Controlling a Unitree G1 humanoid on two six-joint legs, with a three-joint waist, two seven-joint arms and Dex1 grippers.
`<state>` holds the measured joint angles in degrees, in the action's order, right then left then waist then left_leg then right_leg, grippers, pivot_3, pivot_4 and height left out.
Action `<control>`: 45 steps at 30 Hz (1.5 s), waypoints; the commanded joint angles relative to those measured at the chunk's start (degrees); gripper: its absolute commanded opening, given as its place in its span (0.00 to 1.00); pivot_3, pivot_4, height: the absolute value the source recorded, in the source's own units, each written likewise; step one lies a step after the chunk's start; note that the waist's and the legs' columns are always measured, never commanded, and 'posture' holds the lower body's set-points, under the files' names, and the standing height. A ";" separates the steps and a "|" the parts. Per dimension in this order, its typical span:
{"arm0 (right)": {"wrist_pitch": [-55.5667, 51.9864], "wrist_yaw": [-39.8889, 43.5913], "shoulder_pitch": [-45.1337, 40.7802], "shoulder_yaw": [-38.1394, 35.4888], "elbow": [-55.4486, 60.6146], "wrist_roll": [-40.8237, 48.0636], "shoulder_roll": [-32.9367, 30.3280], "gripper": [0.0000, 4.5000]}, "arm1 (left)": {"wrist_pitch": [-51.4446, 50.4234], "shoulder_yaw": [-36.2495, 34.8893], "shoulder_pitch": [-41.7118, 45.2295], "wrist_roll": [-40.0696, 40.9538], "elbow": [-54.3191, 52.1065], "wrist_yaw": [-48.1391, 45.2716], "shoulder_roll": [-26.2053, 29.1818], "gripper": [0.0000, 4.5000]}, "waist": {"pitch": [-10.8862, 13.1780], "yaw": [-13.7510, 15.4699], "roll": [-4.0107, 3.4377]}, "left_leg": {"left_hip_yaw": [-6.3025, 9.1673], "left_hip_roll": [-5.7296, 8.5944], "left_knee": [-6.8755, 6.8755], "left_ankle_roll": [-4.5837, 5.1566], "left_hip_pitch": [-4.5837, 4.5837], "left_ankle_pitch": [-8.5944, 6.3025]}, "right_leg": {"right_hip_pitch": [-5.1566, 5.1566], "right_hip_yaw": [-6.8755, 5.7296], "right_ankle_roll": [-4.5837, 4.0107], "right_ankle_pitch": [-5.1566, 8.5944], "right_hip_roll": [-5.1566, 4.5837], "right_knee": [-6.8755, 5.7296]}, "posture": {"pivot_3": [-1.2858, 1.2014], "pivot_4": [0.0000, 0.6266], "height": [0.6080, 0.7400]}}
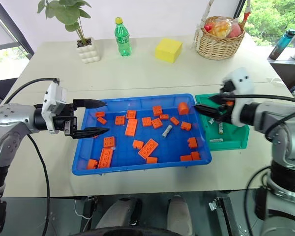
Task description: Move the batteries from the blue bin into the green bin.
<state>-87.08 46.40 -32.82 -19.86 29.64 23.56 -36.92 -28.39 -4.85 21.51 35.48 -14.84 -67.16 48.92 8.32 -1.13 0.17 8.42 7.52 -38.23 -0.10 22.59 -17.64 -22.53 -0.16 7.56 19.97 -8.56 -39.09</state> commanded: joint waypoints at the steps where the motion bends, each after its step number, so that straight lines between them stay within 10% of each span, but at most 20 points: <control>1: -5.42 -8.20 -3.34 -3.07 0.80 6.54 8.35 0.79 | -0.02 -1.46 -0.75 0.06 -2.34 1.03 0.50 1.00 | -0.01 0.02 0.03 | 0.01 0.00 0.01 0.00 -0.03 0.00 | 0.03 0.00 0.00 0.00 0.00 0.00 | 0.52 0.24 0.98; 9: -5.42 -36.11 -2.55 -2.12 -11.79 27.64 13.48 0.79 | -0.09 -1.88 -0.99 0.35 -3.15 2.12 0.52 1.00 | -0.03 0.06 0.04 | 0.11 0.11 -0.03 0.00 -0.05 0.00 | 0.05 0.00 -0.01 0.00 -0.04 -0.03 | 0.52 0.24 0.98; 19: 7.45 -77.49 2.35 11.42 -22.96 84.77 -0.56 0.79 | 0.43 -3.77 -4.81 0.79 -5.90 3.90 0.51 1.00 | -0.02 -1.33 0.05 | 0.06 0.01 0.06 0.00 -0.09 0.00 | 0.11 -0.02 0.00 0.00 -0.02 -0.02 | 0.52 0.24 0.98; 24: 13.38 -79.06 2.98 19.05 -19.92 89.43 -6.43 0.79 | 0.43 -4.07 -5.36 0.85 -6.37 4.35 0.47 1.00 | -0.01 -1.52 0.07 | -0.14 -0.07 0.05 0.03 -0.10 -0.01 | 0.20 -0.08 0.01 -0.01 0.02 0.01 | 0.52 0.24 0.98; 30: 13.00 -49.36 -8.95 28.78 -6.95 55.90 -17.93 0.79 | 0.75 -4.09 -5.87 0.68 -6.61 4.70 0.11 1.00 | 0.00 -1.42 0.06 | -0.18 -0.07 0.03 0.10 -0.09 -0.05 | 0.14 -0.09 0.01 -0.01 0.04 0.01 | 0.52 0.24 0.98; 37: 42.32 4.79 -17.77 44.61 -9.54 20.66 -25.78 0.79 | 1.78 -3.58 -3.81 -0.13 -4.39 4.16 -0.04 1.00 | 0.00 -1.37 0.09 | -0.17 -0.02 0.00 0.17 -0.09 -0.09 | 0.07 -0.07 0.02 0.00 0.00 0.07 | 0.52 0.24 0.98; 45: 75.33 38.63 -28.14 54.52 -37.36 -5.51 -12.72 0.79 | 1.29 -3.13 -3.13 0.01 -5.59 5.02 -0.56 1.00 | 0.04 -1.67 0.17 | -0.23 -0.07 0.01 0.15 -0.09 -0.09 | 0.00 -0.07 0.02 0.00 0.01 0.07 | 0.52 0.24 0.98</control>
<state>-16.86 81.13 -58.63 34.52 -2.79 21.63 -52.04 -27.60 -7.32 18.02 35.45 -18.82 -62.30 48.02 8.37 -2.80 0.33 8.20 7.43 -38.20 0.03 22.50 -17.72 -22.58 -0.24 7.58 19.97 -8.55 -39.03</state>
